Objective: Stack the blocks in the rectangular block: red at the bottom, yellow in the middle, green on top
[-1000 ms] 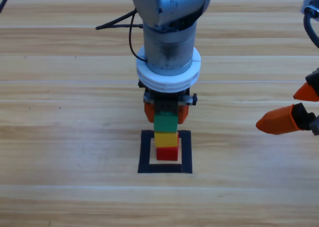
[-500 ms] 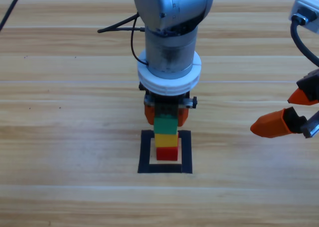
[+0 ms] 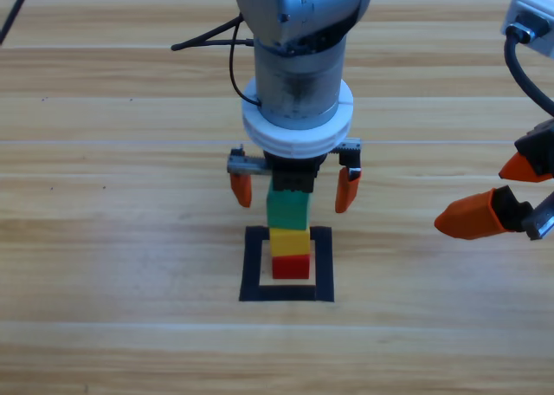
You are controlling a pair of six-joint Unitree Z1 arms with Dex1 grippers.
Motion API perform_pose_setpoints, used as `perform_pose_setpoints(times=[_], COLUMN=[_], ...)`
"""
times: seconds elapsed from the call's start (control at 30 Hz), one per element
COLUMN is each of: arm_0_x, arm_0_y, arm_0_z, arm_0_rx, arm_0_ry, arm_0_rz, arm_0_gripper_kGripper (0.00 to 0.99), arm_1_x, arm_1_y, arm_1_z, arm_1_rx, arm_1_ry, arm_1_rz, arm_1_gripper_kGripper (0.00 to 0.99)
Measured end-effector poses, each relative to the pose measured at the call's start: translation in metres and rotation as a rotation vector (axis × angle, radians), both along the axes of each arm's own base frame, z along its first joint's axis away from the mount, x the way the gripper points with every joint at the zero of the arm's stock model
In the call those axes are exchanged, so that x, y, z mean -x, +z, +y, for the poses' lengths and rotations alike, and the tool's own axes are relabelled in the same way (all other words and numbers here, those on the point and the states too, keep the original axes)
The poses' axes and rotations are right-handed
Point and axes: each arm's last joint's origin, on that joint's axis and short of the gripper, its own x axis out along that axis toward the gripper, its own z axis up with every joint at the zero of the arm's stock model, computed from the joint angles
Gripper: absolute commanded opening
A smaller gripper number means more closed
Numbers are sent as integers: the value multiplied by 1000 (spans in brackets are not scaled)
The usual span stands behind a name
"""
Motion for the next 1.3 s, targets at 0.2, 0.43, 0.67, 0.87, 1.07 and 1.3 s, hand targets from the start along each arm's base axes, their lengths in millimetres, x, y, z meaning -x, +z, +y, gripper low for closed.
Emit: perform_pose_setpoints(times=[0.2, 0.43, 0.67, 0.87, 1.07, 1.3], arm_0_x=[2, 39, 110, 166, 191, 194], arm_0_y=[13, 118, 93, 51, 30, 33], arm_0_z=[5, 53, 122, 178, 197, 200], arm_0_rx=[3, 69, 22, 51, 100, 120], arm_0_ry=[22, 132, 134, -25, -120, -122], arm_0_rz=[-43, -354, -494, -628, -660, -671], arm_0_gripper_kGripper=[990, 990, 990, 990, 990, 990], arm_1_x=[0, 0, 0, 0, 0, 0], arm_1_y=[0, 0, 0, -1, -1, -1], arm_1_z=[0, 0, 0, 0, 0, 0], arm_1_rx=[0, 0, 0, 1, 1, 1], arm_1_ry=[0, 0, 0, 1, 1, 1], arm_1_rz=[0, 0, 0, 0, 0, 0], arm_1_gripper_kGripper=[988, 988, 988, 988, 988, 988])
